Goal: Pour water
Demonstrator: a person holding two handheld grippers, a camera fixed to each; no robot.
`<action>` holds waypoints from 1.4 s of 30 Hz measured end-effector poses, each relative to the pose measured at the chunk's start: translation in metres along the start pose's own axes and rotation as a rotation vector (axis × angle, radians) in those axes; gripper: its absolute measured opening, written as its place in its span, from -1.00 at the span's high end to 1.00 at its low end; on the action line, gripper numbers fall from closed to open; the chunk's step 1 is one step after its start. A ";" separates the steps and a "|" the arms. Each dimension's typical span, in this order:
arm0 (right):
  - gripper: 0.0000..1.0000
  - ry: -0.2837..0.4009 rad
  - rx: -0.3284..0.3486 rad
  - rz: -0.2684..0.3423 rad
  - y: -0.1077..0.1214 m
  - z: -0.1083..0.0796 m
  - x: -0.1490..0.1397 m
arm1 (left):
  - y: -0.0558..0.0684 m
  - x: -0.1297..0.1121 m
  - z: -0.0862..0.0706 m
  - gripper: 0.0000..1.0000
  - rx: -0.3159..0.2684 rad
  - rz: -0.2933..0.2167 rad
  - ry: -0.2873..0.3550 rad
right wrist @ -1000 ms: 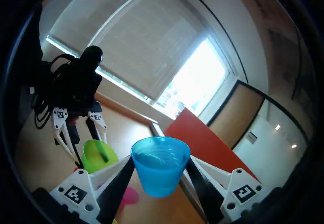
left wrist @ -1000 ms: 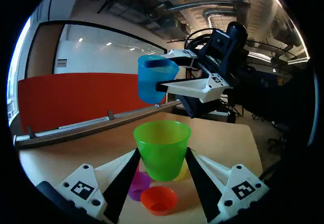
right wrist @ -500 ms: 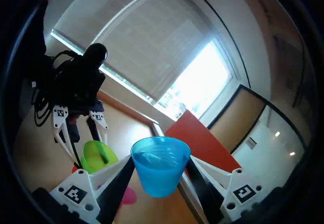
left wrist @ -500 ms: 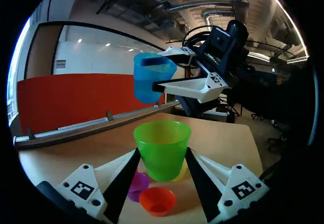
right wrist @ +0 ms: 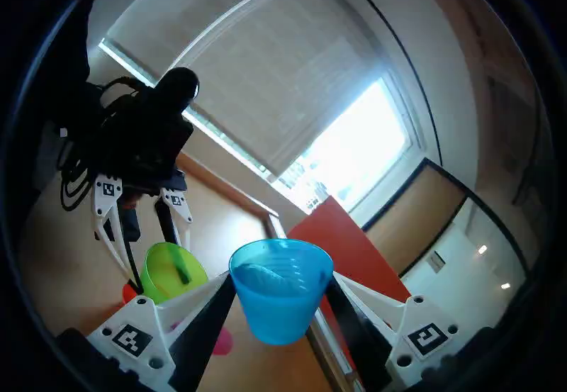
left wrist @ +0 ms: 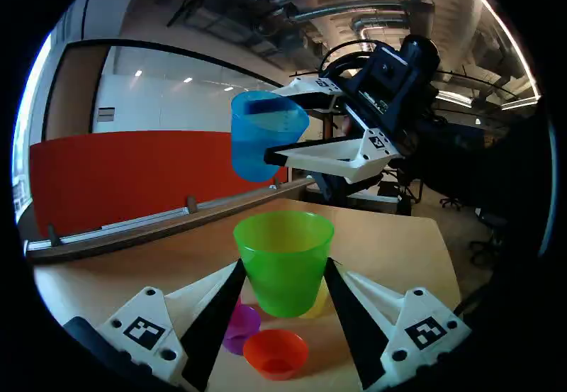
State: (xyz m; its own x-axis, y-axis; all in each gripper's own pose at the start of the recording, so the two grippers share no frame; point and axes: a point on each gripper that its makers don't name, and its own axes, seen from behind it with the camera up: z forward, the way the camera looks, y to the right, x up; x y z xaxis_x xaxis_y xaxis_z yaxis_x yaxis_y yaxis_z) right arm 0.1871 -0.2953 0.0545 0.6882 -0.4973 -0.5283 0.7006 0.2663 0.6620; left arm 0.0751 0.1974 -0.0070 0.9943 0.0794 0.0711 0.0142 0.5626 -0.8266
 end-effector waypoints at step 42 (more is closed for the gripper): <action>-0.78 -0.048 0.002 -0.190 0.005 0.008 0.006 | 0.005 0.010 0.004 -0.59 -0.009 0.000 0.037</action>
State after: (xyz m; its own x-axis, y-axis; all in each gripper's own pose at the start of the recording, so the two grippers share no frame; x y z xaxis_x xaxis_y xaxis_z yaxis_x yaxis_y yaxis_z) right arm 0.1935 -0.3034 0.0587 0.5334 -0.5776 -0.6180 0.8169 0.1622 0.5535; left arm 0.0850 0.2045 -0.0077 0.9975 0.0490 0.0502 0.0146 0.5548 -0.8318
